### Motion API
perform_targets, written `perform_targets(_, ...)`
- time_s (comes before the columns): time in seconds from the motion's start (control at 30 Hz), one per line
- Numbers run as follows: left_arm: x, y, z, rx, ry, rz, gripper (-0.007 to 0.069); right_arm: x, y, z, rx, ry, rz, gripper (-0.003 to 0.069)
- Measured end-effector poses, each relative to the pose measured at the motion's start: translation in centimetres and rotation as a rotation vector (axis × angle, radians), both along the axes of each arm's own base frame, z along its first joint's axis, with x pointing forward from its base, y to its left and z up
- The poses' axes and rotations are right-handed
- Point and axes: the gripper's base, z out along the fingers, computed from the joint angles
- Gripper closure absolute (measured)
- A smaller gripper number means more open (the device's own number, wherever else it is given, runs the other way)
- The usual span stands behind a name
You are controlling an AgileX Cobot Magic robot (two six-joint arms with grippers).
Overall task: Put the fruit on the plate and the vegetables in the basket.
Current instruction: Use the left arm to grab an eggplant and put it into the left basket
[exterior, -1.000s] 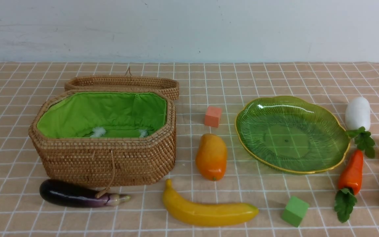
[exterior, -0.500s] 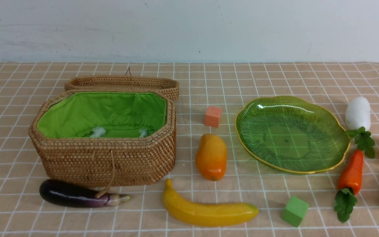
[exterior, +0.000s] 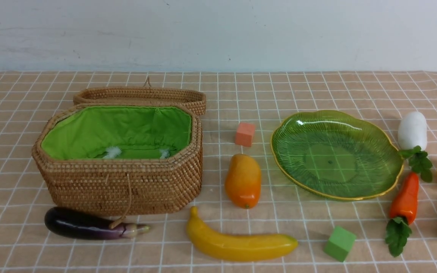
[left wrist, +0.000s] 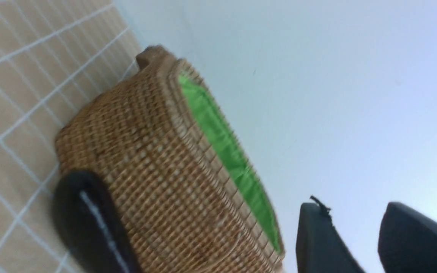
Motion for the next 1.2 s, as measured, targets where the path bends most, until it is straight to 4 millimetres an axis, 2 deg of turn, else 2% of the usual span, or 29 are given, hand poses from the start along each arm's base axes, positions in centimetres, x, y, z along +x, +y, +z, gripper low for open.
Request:
perform_targets(0.07,0.0,0.1,0.1,0.0,-0.012,0.007,0.0409,0.0,0.0,0.0,0.0,0.0,0.0,0.0418)
perform_targets(0.17,-0.2,-0.1,1.1,0.057,-0.027,-0.002,0.0527,0.0,0.0,0.0,0.0,0.0,0.0,0.0418)
perform_targets(0.2,-0.2,-0.1,1.3,0.063,-0.032,-0.001,0.0536,0.0,0.0,0.0,0.0,0.0,0.0,0.0418)
perform_targets(0.23,-0.5,-0.2,2.7,0.135,-0.047,-0.007,0.0615,0.0,0.0,0.0,-0.001,0.0,0.0,0.0418)
perform_targets(0.27,-0.6,-0.3,3.5,0.19,-0.04,-0.011,0.0638,0.0,0.0,0.0,-0.014,-0.001,-0.001,0.0418)
perform_targets(0.33,-0.6,-0.4,4.5,0.238,-0.03,-0.015,0.0638,0.0,-0.1,0.1,-0.04,-0.011,-0.001,0.0418)
perform_targets(0.37,-0.5,-0.6,5.8,0.291,0.02,-0.033,0.0638,0.1,-0.1,0.2,-0.038,-0.039,-0.001,0.0418)
perform_targets(0.4,-0.5,-0.6,5.9,0.3,0.028,-0.035,0.0638,0.1,-0.1,0.3,-0.033,-0.046,-0.001,0.0418)
perform_targets(0.5,-0.1,-1.0,7.8,0.38,0.211,-0.106,0.0638,0.4,0.3,1.7,0.189,-0.223,0.001,0.0418)
perform_targets(0.53,-0.1,-1.0,7.9,0.395,0.238,-0.118,0.0638,0.4,0.4,2.0,0.229,-0.258,0.003,0.0418)
perform_targets(0.63,0.5,-1.7,8.3,0.528,0.483,-0.267,0.0638,0.4,0.6,3.6,0.407,-0.423,0.026,0.0418)
perform_targets(0.67,0.5,-1.8,8.2,0.54,0.493,-0.281,0.0638,0.4,0.6,3.6,0.413,-0.431,0.028,0.0418)
perform_targets(0.7,1.0,-2.2,8.0,0.58,0.586,-0.371,0.0638,0.3,0.6,4.1,0.458,-0.484,0.041,0.0418)
perform_targets(0.8,1.8,-2.7,7.6,0.606,0.636,-0.448,0.0638,0.2,0.6,4.4,0.539,-0.504,0.045,0.0431)
perform_targets(0.87,2.1,-2.8,7.7,0.599,0.634,-0.462,0.0638,0.2,0.7,4.6,0.59,-0.456,0.037,0.0453)
perform_targets(0.93,2.2,-2.9,8.0,0.631,0.624,-0.485,0.0638,0.0,0.8,5.6,0.61,-0.379,0.047,0.0489)
perform_targets(1.03,2.7,-3.2,9.0,0.753,0.638,-0.563,0.0638,-0.1,1.0,8.9,0.569,-0.265,0.114,0.0548)
perform_targets(1.2,4.4,-4.5,10.4,0.968,0.646,-0.803,0.0638,-0.6,2.0,14.5,0.371,-0.015,0.376,0.0625)
